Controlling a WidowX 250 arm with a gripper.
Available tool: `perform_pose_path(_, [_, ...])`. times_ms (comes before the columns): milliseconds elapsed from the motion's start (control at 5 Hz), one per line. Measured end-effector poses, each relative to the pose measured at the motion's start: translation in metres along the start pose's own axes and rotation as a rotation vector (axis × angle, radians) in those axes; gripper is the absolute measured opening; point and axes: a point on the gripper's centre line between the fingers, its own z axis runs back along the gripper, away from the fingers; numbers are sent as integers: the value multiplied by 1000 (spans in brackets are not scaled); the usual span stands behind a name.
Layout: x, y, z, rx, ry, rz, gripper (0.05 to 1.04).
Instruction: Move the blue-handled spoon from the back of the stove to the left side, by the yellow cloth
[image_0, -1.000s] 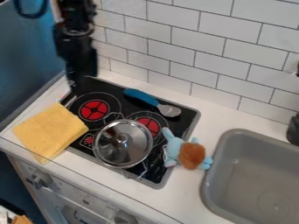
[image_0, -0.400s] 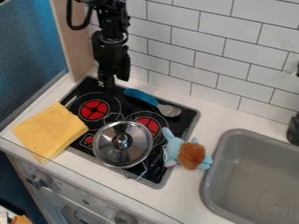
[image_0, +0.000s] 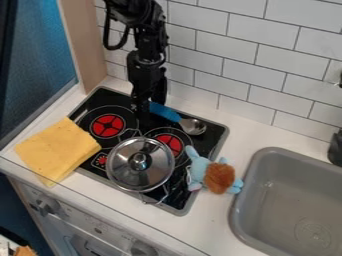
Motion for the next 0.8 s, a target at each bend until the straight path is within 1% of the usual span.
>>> perform_pose_path(200, [-5, -6, 0, -11, -5, -23, 950])
perform_pose_path(400, [-6, -4, -4, -37, -10, -3, 672])
perform_pose_path(600, [-7, -4, -4, -40, -8, 2, 449])
perform_pose_path(800, [-7, -2, -4, -39, -9, -12, 444])
